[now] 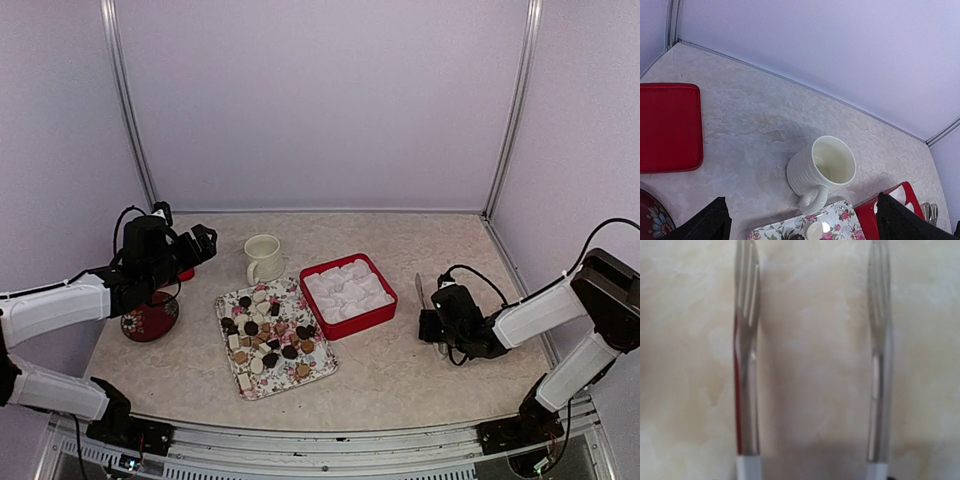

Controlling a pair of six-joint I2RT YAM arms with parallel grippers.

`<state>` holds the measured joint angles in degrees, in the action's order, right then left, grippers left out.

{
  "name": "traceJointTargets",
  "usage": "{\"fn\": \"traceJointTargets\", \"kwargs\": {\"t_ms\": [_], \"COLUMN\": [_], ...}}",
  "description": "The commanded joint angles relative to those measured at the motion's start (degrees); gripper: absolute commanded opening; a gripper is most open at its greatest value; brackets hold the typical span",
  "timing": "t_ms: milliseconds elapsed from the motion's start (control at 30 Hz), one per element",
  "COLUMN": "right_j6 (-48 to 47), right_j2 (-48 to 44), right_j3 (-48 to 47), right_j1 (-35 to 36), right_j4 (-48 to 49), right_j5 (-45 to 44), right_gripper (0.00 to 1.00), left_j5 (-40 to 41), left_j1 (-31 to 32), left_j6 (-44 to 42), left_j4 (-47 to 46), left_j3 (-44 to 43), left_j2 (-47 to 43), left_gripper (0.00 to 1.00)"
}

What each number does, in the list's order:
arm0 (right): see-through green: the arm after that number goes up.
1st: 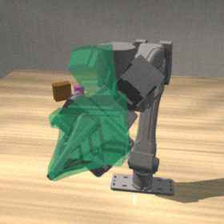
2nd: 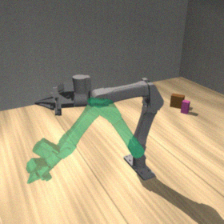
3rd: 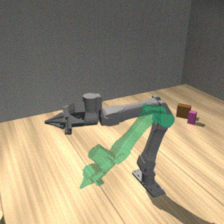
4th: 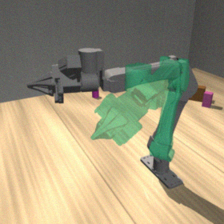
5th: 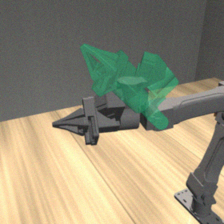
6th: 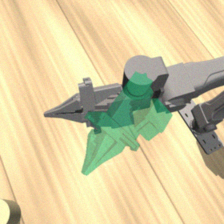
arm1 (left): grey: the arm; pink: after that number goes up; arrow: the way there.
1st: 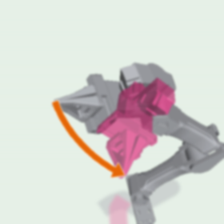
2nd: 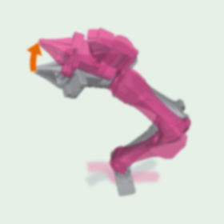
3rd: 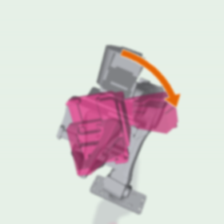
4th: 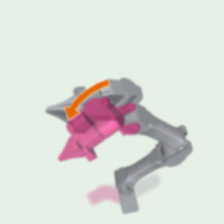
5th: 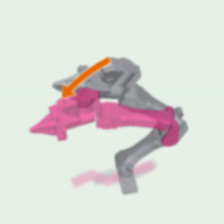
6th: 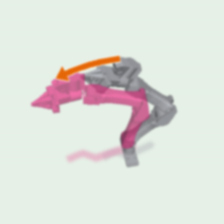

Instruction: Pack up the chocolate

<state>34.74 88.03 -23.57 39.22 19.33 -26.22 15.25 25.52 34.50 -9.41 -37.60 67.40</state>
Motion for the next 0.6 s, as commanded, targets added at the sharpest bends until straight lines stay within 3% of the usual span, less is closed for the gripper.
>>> {"fn": "traceJointTargets", "kwargs": {"t_ms": [0,233,367,433,567], "right_j6": [2.4,-2.1,-3.9,-4.9,-3.4], "right_j2": [-0.6,-13.7,-20.4,-22.8,-23.8], "right_j3": [0.3,0.0,-0.3,-1.6,-2.6], "right_j1": [0.6,-0.1,-2.8,-3.8,-4.6], "right_j4": [-5.5,-13.0,-15.3,-18.1,-23.3], "right_j5": [2.3,2.0,7.8,8.5,7.1], "right_gripper": [0.62,0.51,0.47,0.48,0.60], "left_j5": [0.6,0.5,-0.1,-0.1,-0.1], "left_j1": [0.1,0.1,0.1,0.1,0.1], "left_j6": [-0.5,-0.8,-0.4,-0.5,-0.7], "left_j4": [-0.6,-1.1,-1.6,-1.5,-1.9], "left_j3": [0.4,0.7,0.6,0.7,1.0], "left_j2": [-0.6,-0.5,-0.1,-0.2,-0.2], "left_gripper": [0.99,0.99,0.99,0.99,0.99]}}
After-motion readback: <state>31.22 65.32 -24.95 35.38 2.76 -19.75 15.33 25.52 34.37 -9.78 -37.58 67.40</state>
